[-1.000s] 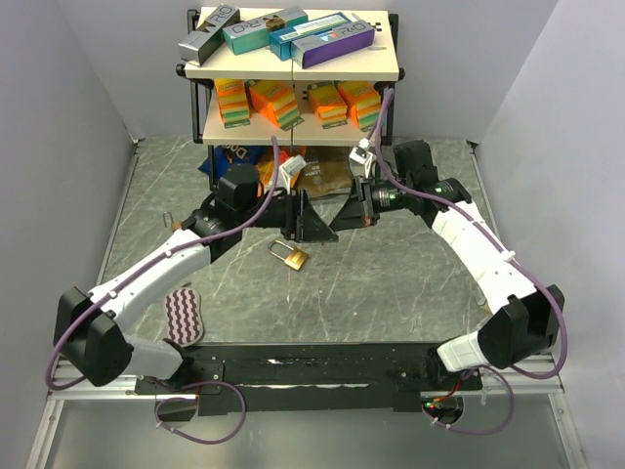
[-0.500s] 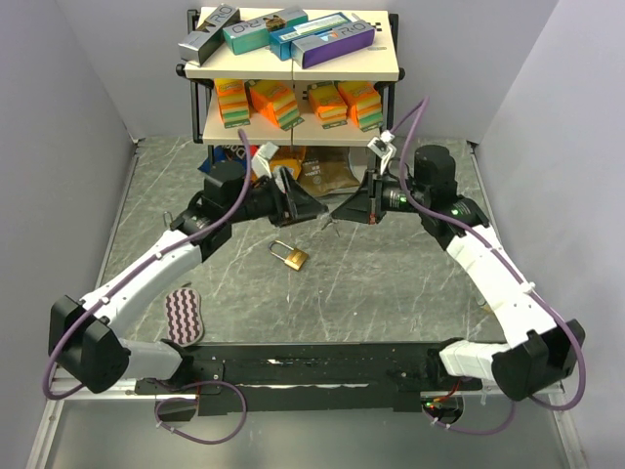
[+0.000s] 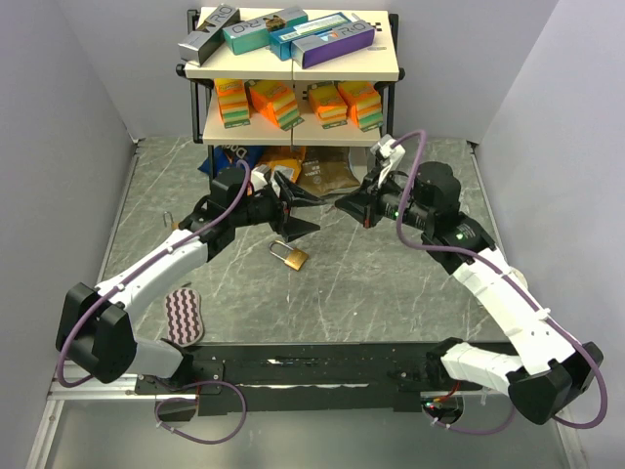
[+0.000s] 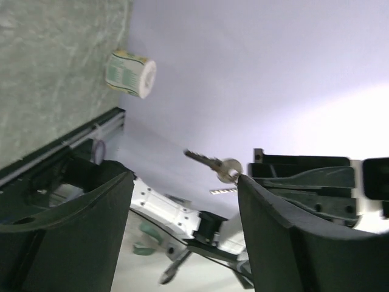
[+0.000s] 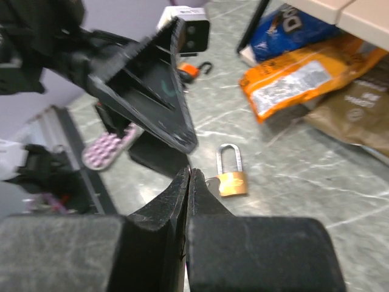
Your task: Unlock with the key
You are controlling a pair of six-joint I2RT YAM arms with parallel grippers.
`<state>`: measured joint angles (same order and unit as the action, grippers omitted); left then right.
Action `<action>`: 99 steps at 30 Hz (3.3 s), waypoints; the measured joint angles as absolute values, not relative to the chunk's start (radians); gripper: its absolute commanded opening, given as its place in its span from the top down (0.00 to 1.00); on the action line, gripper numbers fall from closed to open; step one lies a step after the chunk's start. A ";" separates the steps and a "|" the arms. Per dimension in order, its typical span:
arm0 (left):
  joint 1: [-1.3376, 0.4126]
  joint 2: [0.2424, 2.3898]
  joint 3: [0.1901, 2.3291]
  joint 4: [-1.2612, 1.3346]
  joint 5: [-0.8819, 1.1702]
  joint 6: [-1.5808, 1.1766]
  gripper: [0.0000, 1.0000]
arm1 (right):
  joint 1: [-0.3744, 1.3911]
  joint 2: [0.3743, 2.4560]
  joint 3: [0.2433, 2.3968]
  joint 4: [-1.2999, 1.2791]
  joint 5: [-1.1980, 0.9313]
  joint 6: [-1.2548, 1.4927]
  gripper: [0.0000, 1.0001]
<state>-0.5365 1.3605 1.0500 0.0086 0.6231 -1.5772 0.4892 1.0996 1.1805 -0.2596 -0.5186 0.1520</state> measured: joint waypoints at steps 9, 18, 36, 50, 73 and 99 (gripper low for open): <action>-0.537 1.364 0.975 0.131 0.652 -1.783 0.26 | 0.561 1.089 1.153 -0.245 -0.406 0.015 1.00; -0.538 1.413 0.977 0.192 0.678 -1.876 0.33 | 0.624 1.090 1.131 -0.226 -0.344 -0.088 1.00; -0.539 1.437 0.984 0.202 0.702 -1.923 0.79 | 0.718 1.089 1.071 -0.170 -0.250 -0.274 1.00; -0.536 1.439 0.984 0.199 0.702 -1.930 0.99 | 0.774 1.065 1.040 -0.169 -0.220 -0.419 0.79; -0.506 1.437 1.019 0.353 0.604 -1.428 0.99 | 0.447 1.054 1.021 -0.146 -0.517 0.076 0.40; -0.611 1.327 1.035 0.429 0.524 -1.060 0.99 | 0.345 1.158 1.023 0.216 -0.982 0.686 0.47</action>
